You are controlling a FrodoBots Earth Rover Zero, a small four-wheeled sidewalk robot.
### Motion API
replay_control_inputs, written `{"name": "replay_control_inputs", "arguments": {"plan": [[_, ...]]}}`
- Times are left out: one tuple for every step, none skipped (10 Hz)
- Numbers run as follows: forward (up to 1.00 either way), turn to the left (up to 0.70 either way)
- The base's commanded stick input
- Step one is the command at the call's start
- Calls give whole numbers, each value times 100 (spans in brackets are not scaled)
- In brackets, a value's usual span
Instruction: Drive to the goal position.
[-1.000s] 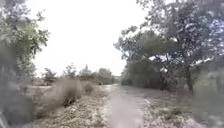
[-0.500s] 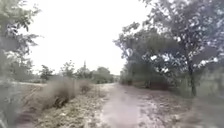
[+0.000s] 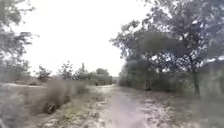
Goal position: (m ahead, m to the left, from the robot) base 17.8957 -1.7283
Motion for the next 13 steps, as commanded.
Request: {"name": "replay_control_inputs", "arguments": {"plan": [[70, 0], [70, 0], [70, 0], [70, 0], [70, 0], [70, 0], [70, 0], [70, 0], [70, 0], [70, 0], [70, 0], [70, 0], [70, 0]]}}
